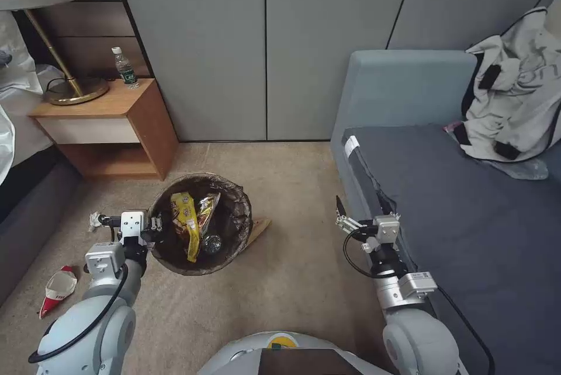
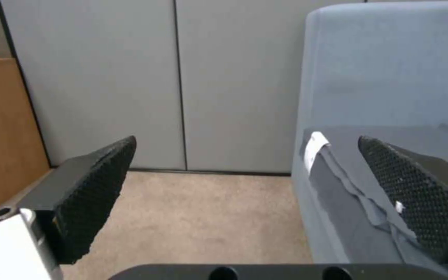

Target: Pick up the trash bin, then pick up the garbage from the floor and place it into the trash bin.

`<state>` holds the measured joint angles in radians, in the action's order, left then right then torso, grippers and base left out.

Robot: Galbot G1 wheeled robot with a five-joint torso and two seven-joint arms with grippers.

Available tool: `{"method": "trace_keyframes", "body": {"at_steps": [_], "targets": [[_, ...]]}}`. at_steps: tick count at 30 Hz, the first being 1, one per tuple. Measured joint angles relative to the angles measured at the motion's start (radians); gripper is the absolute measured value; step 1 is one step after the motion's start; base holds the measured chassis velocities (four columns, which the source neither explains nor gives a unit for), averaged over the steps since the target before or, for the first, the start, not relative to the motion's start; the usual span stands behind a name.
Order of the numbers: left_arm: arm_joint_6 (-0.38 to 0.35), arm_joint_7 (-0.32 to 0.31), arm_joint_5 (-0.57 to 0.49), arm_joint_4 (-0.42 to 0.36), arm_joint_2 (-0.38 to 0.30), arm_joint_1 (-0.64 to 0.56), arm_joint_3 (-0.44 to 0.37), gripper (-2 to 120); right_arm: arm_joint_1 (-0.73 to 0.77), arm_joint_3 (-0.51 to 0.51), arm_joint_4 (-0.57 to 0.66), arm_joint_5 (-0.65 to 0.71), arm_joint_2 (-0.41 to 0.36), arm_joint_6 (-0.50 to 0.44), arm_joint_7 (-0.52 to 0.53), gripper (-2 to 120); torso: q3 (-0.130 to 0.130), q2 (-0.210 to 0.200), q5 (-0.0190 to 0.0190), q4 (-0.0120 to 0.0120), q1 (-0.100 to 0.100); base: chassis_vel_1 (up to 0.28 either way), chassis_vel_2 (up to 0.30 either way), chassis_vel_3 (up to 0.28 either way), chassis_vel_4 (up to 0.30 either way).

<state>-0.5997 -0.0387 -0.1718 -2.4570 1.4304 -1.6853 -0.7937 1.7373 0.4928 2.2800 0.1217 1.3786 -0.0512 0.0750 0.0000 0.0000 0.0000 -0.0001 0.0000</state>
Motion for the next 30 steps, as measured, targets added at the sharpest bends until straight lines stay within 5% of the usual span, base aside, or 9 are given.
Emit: {"method": "trace_keyframes", "body": {"at_steps": [30], "targets": [[-0.001, 0.001, 0.005, -0.003, 0.004, -0.002, 0.001, 4, 0.001, -0.005, -0.001, 0.01, 0.0, 0.004, 0.021, 100, 0.0, 0.0, 0.0, 0.0001, 0.0, 0.078, 0.075, 0.077, 0.075]]}}
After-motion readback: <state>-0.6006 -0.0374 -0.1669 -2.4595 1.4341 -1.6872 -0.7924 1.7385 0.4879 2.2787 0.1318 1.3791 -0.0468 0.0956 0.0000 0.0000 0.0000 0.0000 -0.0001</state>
